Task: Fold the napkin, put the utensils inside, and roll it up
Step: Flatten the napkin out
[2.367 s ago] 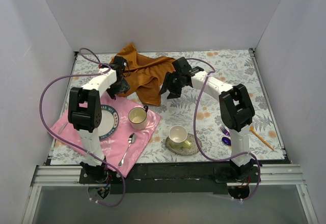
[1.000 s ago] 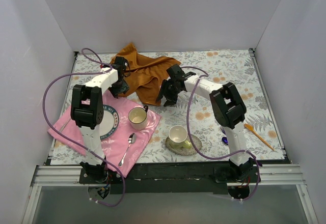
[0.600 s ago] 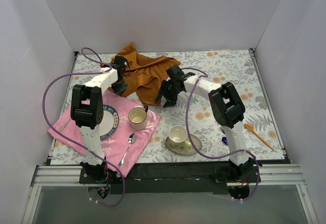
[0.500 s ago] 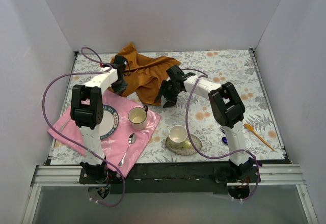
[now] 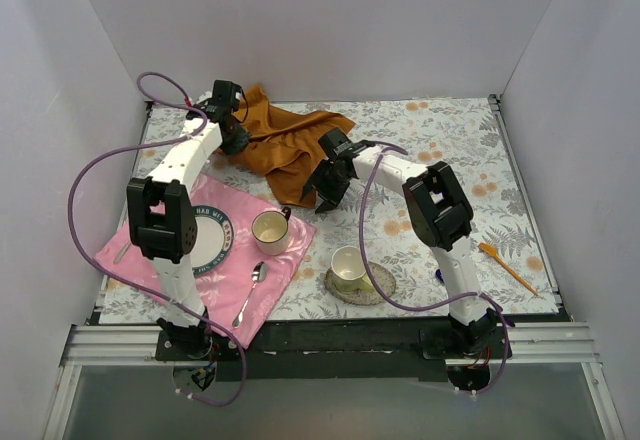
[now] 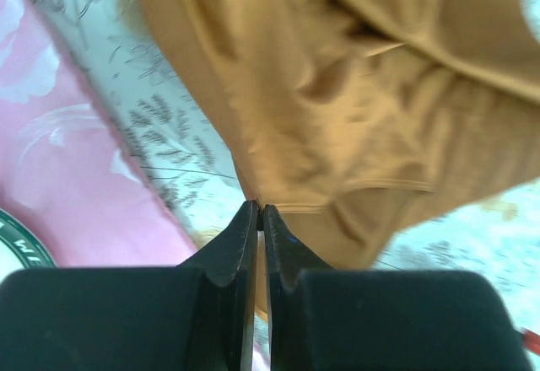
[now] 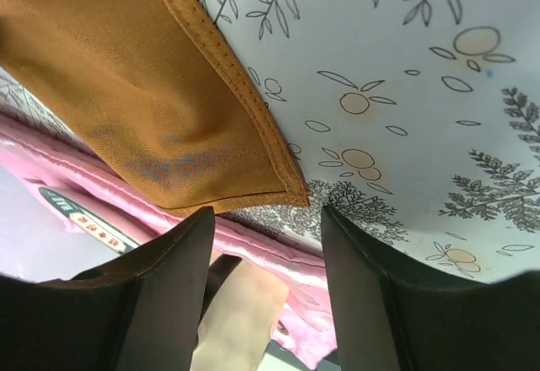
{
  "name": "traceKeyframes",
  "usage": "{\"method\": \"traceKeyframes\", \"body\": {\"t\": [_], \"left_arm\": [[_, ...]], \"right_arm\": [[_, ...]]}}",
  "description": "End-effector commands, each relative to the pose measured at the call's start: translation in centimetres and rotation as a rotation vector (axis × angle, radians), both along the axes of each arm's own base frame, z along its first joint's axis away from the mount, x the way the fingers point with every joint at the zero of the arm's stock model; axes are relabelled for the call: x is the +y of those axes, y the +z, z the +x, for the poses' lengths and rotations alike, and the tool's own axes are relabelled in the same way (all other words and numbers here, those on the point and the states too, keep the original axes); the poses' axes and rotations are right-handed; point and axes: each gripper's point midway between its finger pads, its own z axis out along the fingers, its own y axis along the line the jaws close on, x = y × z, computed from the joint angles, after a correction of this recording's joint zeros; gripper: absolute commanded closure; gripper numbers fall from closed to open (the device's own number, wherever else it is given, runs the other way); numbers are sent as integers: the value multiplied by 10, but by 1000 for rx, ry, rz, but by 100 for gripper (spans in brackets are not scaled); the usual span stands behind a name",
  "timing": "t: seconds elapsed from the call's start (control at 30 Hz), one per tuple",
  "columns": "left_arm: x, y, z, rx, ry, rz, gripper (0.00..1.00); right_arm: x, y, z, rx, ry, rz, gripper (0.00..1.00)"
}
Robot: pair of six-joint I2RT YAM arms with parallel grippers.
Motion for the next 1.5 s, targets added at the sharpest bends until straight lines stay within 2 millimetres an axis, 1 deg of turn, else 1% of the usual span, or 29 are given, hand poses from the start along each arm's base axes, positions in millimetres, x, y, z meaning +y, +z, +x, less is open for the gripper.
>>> {"method": "traceKeyframes", "body": {"t": [0.0, 0.07, 0.13, 0.27, 0.33, 0.37, 0.4, 0.43, 0.47, 0.5, 0.53, 0.57, 0.6, 0.63, 0.67, 0.7, 0.77, 0.8, 0.93, 0.97, 1.07, 1.1, 1.17, 1.23, 1.3, 1.33, 1.37, 1.43, 1.47], "left_arm": [[-4, 74, 1, -156, 12, -69, 100], [-6, 84, -1, -176, 8, -86, 100], [-8, 88, -2, -185, 5, -97, 100], [-11, 97, 1, -206, -8, -118, 100], [-13, 104, 3, -223, -16, -122, 100], [-13, 107, 4, -230, -19, -124, 100], [-15, 110, 5, -238, -24, -131, 100], [-16, 116, 8, -253, -29, -134, 100], [-17, 118, 9, -257, -32, -139, 100], [-19, 120, 12, -267, -38, -148, 100], [-24, 124, 13, -276, -48, -170, 100], [-26, 128, 16, -287, -54, -184, 100], [-29, 126, 20, -289, -58, -195, 100], [-35, 134, 22, -304, -75, -223, 100], [-38, 136, 25, -310, -79, -236, 100], [-40, 139, 27, -316, -84, -248, 100], [-47, 149, 32, -336, -99, -279, 100], [-49, 151, 32, -340, -103, -287, 100], [-58, 155, 28, -335, -122, -313, 100], [-58, 157, 24, -338, -122, -315, 100], [-56, 146, 15, -309, -131, -299, 100], [-60, 134, 10, -276, -152, -311, 100], [-60, 125, 4, -251, -158, -311, 100], [-61, 114, -2, -223, -163, -320, 100], [-63, 110, -4, -213, -167, -327, 100], [-65, 110, -4, -211, -172, -336, 100], [-66, 110, -4, -210, -172, -341, 100], [-69, 109, -3, -208, -178, -348, 100], [-70, 109, -3, -208, -180, -349, 100]], "right_arm": [[-15, -30, -3, 83, -119, -109, 38], [-11, -33, 0, 84, -130, -98, 39], [-11, -38, 2, 89, -144, -106, 44], [-15, -41, 13, 60, -150, -93, 69], [-19, -38, 23, 17, -113, -104, 77], [-25, -39, 25, 10, -101, -119, 81], [-30, -35, 26, -9, -60, -128, 92], [-41, -33, 30, -23, -49, -140, 98], [-48, -31, 31, -38, -34, -156, 99], [-58, -29, 33, -58, -25, -183, 99], [-71, -12, 41, -126, 18, -187, 99], [-83, -10, 38, -136, 31, -214, 99], [-96, 9, 44, -203, 33, -242, 99], [-111, 15, 49, -253, 74, -279, 99], [-122, 17, 46, -271, 95, -314, 99], [-135, 34, 50, -321, 93, -354, 99], [-154, 44, 48, -370, 164, -423, 99], [-170, 56, 47, -402, 162, -484, 99], [-200, 70, 40, -488, 227, -592, 99], [-203, 74, 40, -514, 246, -604, 99], [-220, 74, 23, -517, 263, -645, 99], [-217, 81, 23, -560, 285, -618, 99], [-224, 68, 12, -535, 327, -605, 99], [-220, 59, 10, -541, 401, -552, 99], [-206, 49, 5, -518, 472, -451, 85], [-206, 45, 4, -508, 493, -436, 79], [-202, 47, 7, -515, 508, -418, 68], [-193, 45, 6, -509, 527, -356, 61], [-190, 47, 8, -516, 528, -337, 48]]}}
